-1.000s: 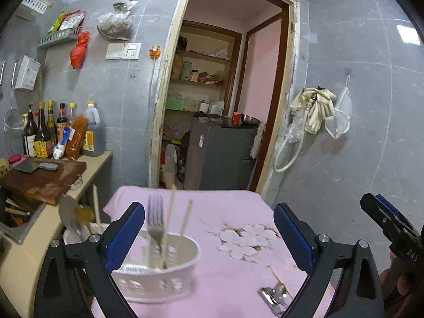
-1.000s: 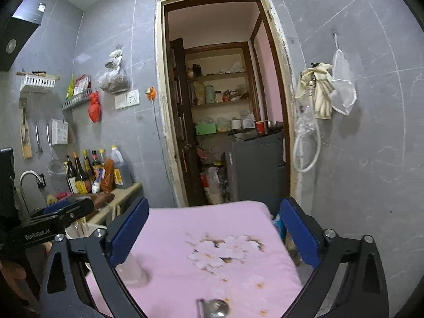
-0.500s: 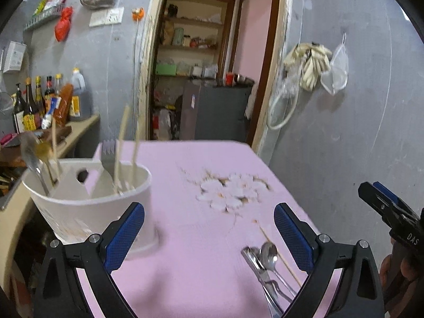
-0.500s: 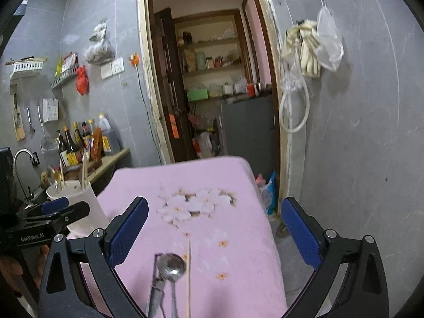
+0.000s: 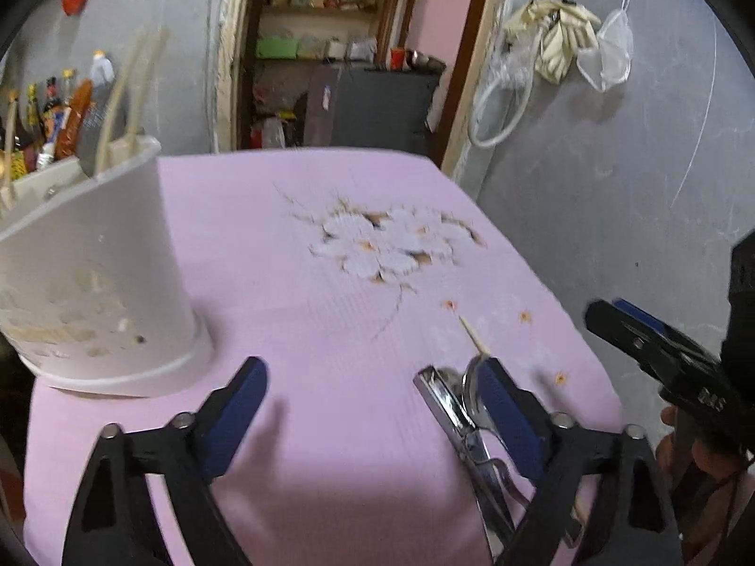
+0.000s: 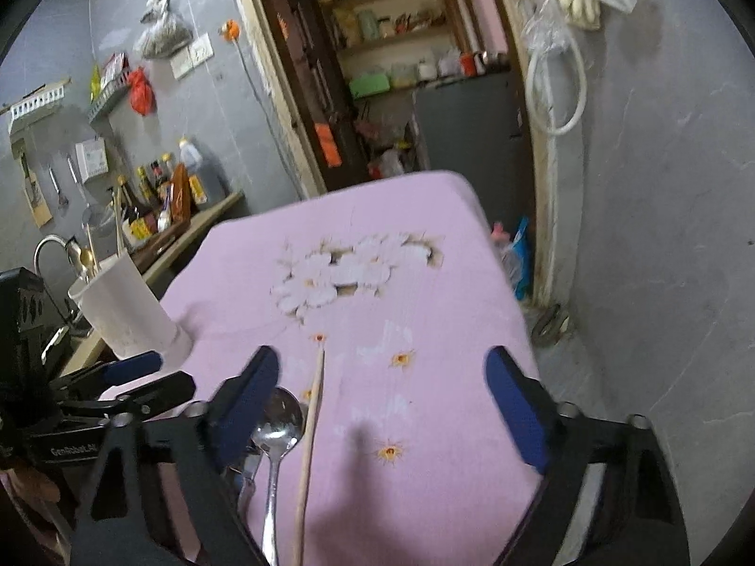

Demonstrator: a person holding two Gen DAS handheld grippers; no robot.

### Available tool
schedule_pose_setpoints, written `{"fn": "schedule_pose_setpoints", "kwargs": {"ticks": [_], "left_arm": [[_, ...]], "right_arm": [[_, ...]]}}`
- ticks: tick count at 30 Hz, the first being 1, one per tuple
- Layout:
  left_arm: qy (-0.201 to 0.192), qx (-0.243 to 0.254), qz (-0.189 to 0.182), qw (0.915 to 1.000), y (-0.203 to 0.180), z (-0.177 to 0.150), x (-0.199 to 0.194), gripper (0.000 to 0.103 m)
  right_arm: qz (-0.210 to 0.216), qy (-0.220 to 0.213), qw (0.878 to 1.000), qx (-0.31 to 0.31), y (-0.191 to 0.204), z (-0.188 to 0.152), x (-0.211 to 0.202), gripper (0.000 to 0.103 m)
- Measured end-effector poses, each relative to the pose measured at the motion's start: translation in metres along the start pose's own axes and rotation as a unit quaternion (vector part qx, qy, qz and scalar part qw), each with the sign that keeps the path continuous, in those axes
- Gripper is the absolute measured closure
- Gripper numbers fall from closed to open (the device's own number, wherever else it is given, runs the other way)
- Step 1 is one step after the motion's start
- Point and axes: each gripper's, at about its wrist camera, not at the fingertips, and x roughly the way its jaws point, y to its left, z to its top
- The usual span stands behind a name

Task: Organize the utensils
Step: 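Move both tools back over the utensils on the cloth, then grasp the steel knife with the left tool while the right tool grasps a chopstick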

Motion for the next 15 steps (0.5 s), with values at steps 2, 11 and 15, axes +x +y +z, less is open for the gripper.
{"fn": "schedule_pose_setpoints", "kwargs": {"ticks": [2,11,15], "left_arm": [[0.014,0.000,-0.005,0.9999,0.000,-0.002,0.007,0.029],[0.067,0.010,-0.038,0.9970,-0.008,-0.003,0.034,0.064],[0.076,-0.010,-0.056,0.9954,-0.006,-0.001,0.040,0.071]], "right_arm": [[0.009,0.013,1.000,0.001,-0.001,-0.001,0.011,0.031],[0.035,0.052,0.998,-0.006,0.005,-0.004,0.044,0.059],[0.046,0.063,0.997,-0.009,0.008,-0.005,0.050,0.061]]}}
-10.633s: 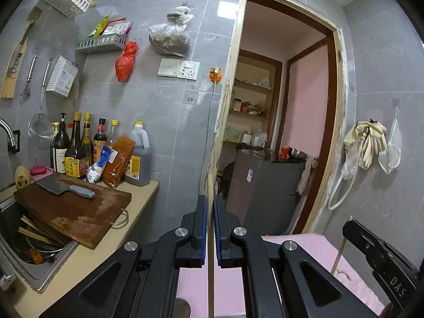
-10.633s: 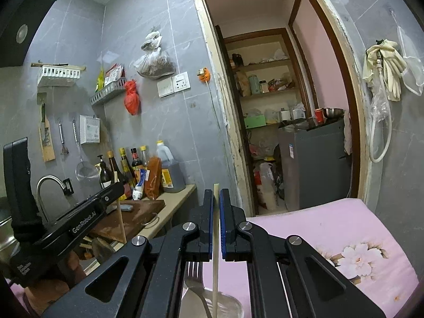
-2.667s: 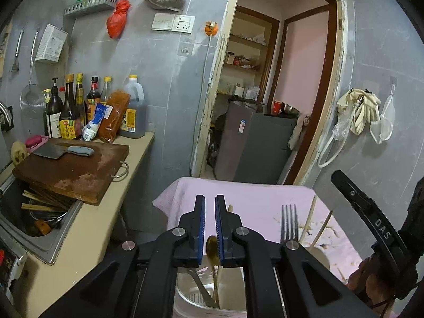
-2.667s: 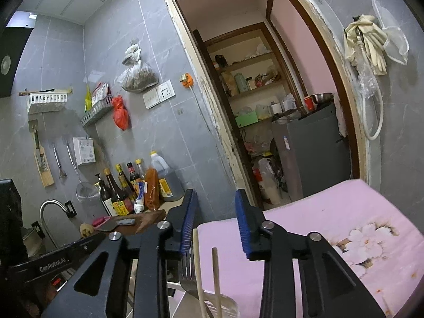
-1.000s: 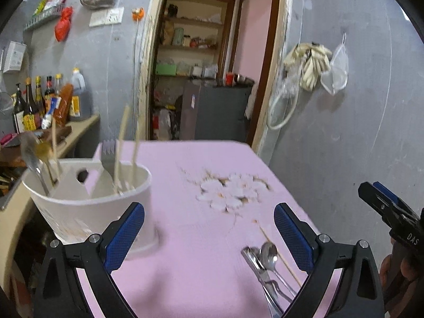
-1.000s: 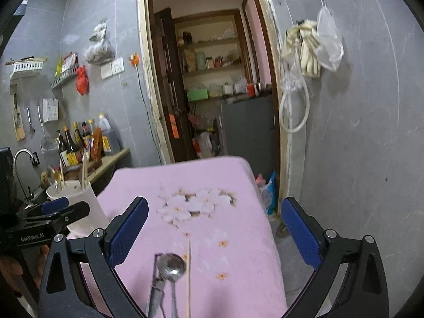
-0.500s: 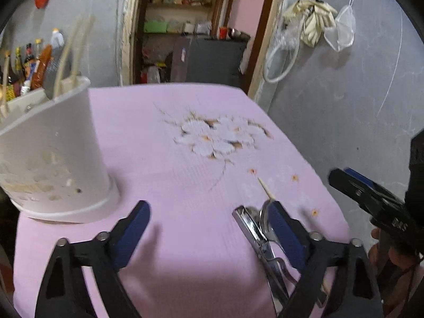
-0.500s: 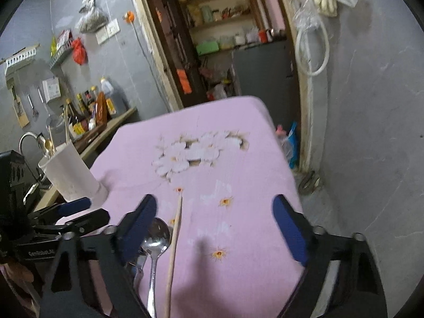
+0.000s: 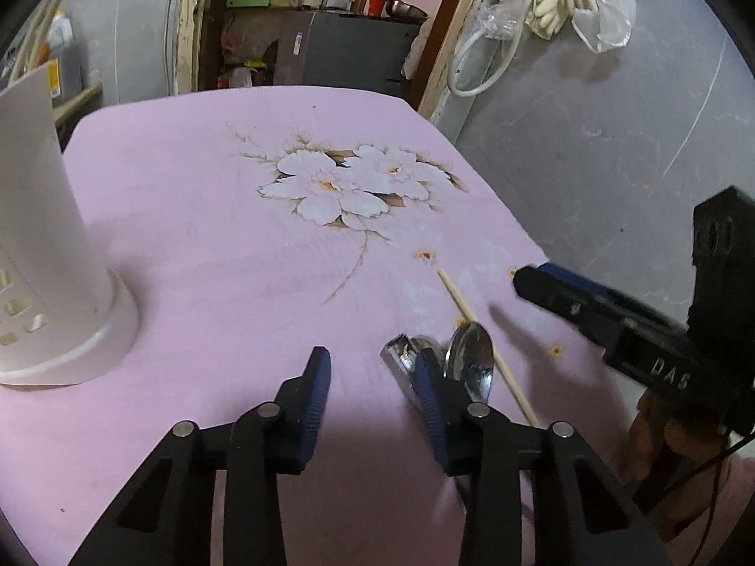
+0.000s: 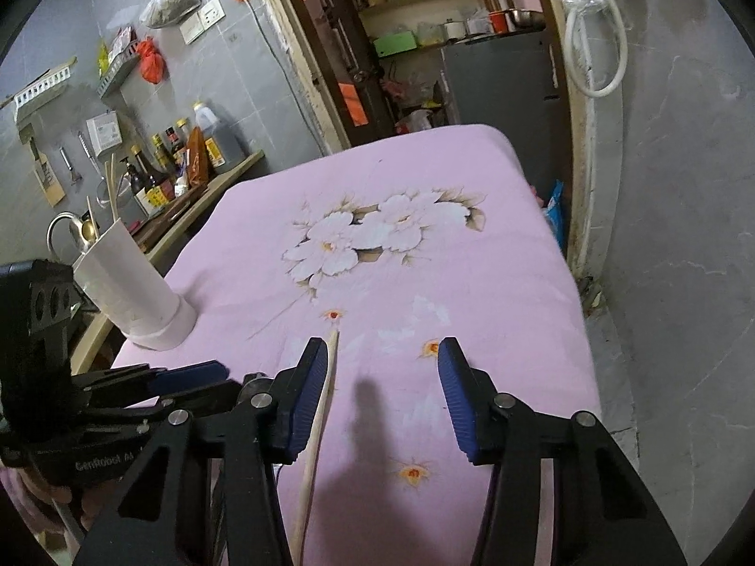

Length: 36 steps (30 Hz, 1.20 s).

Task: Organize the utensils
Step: 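Grasp the steel knife with the left tool while the right tool grasps a chopstick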

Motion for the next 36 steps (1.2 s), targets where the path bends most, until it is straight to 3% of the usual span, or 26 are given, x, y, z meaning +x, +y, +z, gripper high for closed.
{"fn": "schedule_pose_setpoints", "kwargs": {"ticks": [8,12,15,18,29,36], "left_arm": [[0.021,-0.022,-0.035,0.9989,-0.004,0.006,0.009,0.085],[0.021,-0.016,-0.026,0.9993,-0.010,0.006,0.014,0.087],[0.026,-0.019,-0.012,0.9994,-0.010,0.007,0.016,0.095],[0.024,-0.015,-0.006,0.9996,-0.012,0.007,0.016,0.096],[0.027,-0.041,0.003,0.9988,0.004,0.005,0.003,0.099],[0.012,-0.050,0.008,0.9986,0.011,0.007,-0.014,0.100]], "right_arm": [[0.012,0.014,1.000,0.007,-0.003,0.001,0.007,0.065],[0.016,0.018,1.000,0.008,-0.005,0.001,0.009,0.067],[0.018,0.027,0.999,-0.001,-0.002,0.001,0.012,0.068],[0.015,0.039,0.999,-0.011,0.002,0.000,0.017,0.073],[0.018,0.069,0.997,-0.042,0.020,0.005,0.029,0.074],[-0.025,0.122,0.990,-0.071,0.040,0.016,0.041,0.077]]}}
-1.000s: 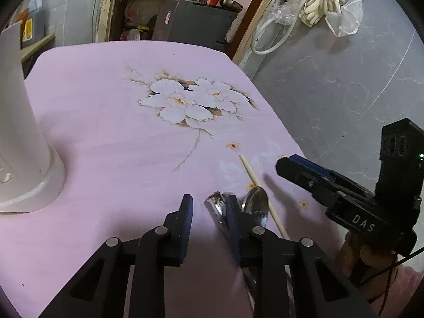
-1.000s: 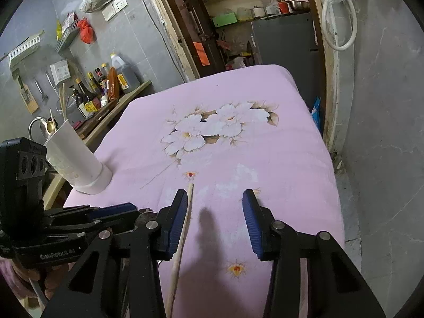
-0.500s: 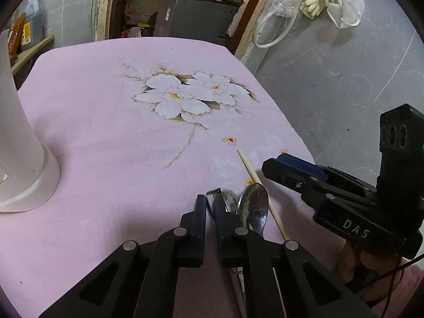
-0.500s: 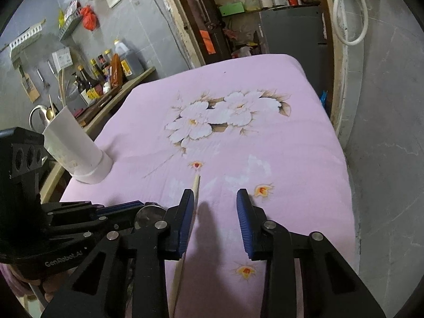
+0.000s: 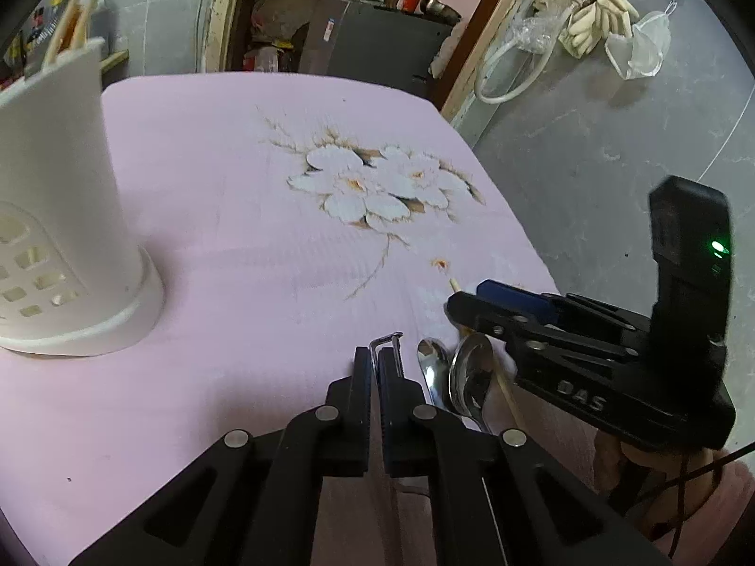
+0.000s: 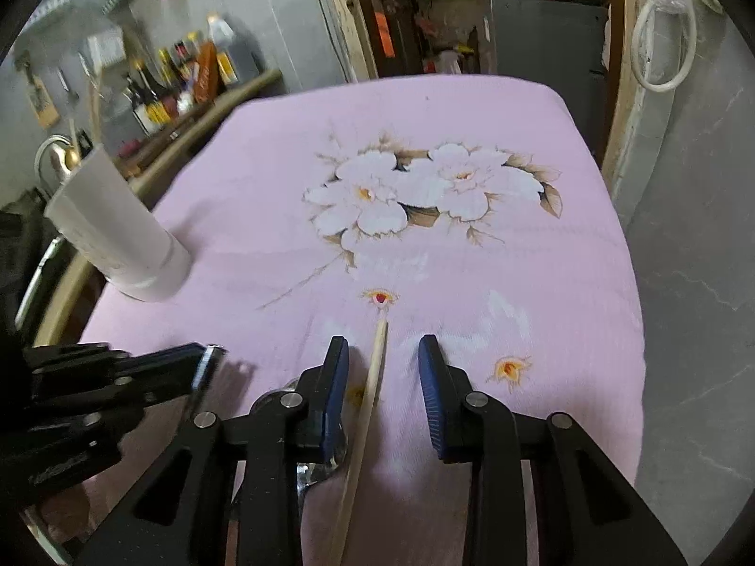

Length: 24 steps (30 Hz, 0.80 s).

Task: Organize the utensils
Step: 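Grasp the steel knife with the left tool while the right tool grasps a chopstick, then lift the knife with the left tool while the right tool carries the chopstick to the caddy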

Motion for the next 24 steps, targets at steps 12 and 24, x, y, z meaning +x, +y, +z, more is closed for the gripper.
{"fn": "schedule_pose_setpoints", "kwargs": {"ticks": [12,24], "left_arm": [[-0.033,0.011,0.004,0.9994,-0.003,0.007,-0.022,0.100],[-0.077,0.013,-0.008,0.9969,0.011,0.018,-0.057,0.101]], "right_arm": [[-0.028,0.033,0.998,0.041,-0.001,0.007,-0.002,0.098],[0.012,-0.118,0.988,0.102,-0.001,-0.011,-0.081,0.099]]}}
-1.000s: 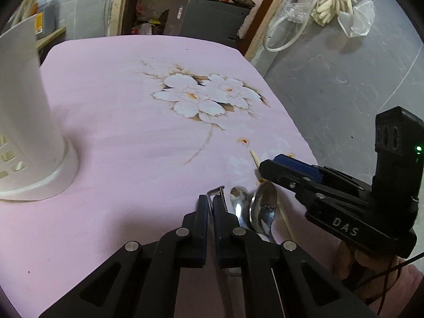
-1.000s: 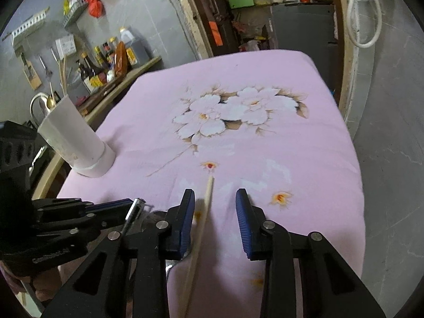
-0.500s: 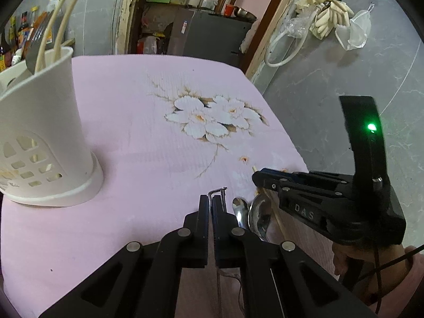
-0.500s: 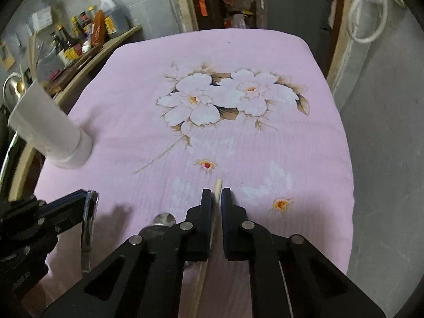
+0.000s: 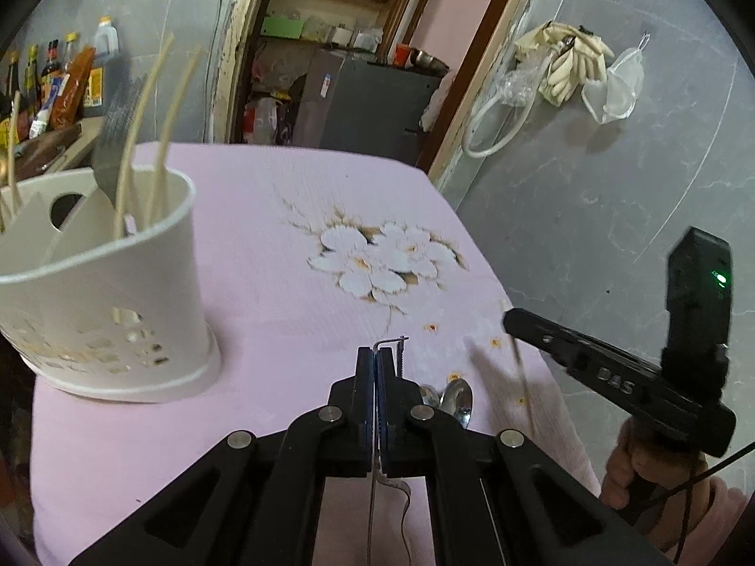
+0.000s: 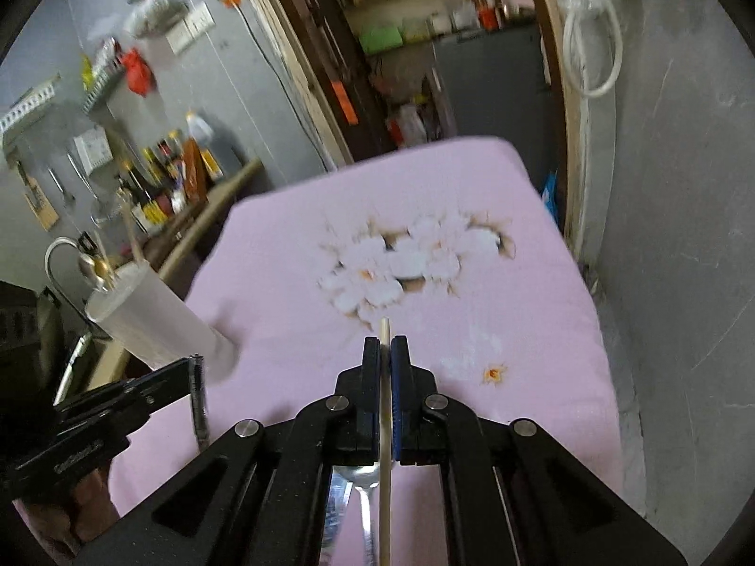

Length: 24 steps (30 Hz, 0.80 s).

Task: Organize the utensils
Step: 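Lift the knife with the left tool while the right tool carries the chopstick to the caddy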

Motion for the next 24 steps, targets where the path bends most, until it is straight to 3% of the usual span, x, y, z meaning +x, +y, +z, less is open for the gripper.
{"fn": "schedule_pose_setpoints", "kwargs": {"ticks": [7,17,24], "left_arm": [[-0.018,0.011,-0.012,0.9997,0.010,0.009,-0.031,0.101],[-0.045,0.022,-0.019,0.9986,0.028,0.018,-0.074,0.101],[-0.073,0.012,-0.019,0.9970,0.049,0.033,-0.102,0.101]], "right_arm": [[0.007,-0.060,0.998,0.018,0.019,0.000,-0.034,0.099],[0.023,-0.106,0.994,0.033,0.049,-0.012,-0.057,0.099],[0.042,-0.157,0.987,0.015,0.084,0.004,-0.076,0.099]]}}
